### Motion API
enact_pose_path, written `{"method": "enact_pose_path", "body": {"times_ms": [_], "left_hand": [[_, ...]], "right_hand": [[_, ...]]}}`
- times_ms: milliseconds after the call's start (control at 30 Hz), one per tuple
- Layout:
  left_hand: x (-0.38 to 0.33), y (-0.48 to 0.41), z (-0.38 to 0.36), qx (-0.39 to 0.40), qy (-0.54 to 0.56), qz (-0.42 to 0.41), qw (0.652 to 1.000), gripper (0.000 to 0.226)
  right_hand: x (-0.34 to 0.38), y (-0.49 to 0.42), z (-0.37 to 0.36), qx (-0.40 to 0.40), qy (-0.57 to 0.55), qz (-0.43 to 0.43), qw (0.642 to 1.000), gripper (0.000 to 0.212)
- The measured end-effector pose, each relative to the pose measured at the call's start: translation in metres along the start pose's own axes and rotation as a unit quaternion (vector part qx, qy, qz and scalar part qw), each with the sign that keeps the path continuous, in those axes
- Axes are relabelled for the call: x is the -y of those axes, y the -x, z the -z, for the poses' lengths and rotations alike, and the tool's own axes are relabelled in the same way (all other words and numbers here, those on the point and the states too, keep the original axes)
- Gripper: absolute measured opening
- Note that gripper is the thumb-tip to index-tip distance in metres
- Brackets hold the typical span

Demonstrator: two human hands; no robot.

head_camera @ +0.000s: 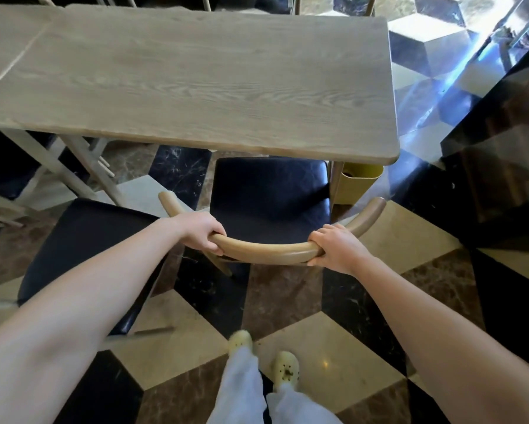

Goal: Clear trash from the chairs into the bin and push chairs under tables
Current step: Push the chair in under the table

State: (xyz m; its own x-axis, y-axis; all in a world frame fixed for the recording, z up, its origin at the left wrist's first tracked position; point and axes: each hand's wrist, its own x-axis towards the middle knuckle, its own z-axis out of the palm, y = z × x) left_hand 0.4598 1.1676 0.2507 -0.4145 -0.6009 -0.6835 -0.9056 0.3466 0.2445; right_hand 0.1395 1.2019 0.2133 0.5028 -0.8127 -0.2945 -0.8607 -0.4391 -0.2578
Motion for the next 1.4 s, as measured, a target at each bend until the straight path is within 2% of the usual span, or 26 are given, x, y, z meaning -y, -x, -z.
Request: {"method": "enact_pose_path", "body": {"times_ms": [433, 700, 1000, 1133, 1400], "left_hand": [[0.057, -0.048, 0.061, 0.013, -0.068, -0.037, 0.997, 0.029], [0.080, -0.053, 0.061, 0.007, -0.096, -0.064, 0.993, 0.033], [0.093, -0.053, 0.048, -0.001, -0.042, -0.077, 0.996, 0.024], [0.095, -0.054, 0.044, -0.005, 0.009, -0.092, 0.996, 0.007], [0.092, -0.057, 0.036, -0.019, 0.042, -0.097, 0.994, 0.015]], "right_hand": [[0.002, -0.070, 0.013, -0.014, 0.015, -0.030, 0.999, 0.040], [0.012, -0.081, 0.007, -0.019, 0.020, -0.042, 0.999, 0.039], [0.015, -0.084, 0.007, -0.012, 0.030, -0.044, 0.999, 0.040], [0.012, -0.085, 0.011, -0.004, 0.033, -0.036, 0.999, 0.040], [0.005, -0.083, 0.012, 0.015, 0.026, -0.027, 0.999, 0.040]]}}
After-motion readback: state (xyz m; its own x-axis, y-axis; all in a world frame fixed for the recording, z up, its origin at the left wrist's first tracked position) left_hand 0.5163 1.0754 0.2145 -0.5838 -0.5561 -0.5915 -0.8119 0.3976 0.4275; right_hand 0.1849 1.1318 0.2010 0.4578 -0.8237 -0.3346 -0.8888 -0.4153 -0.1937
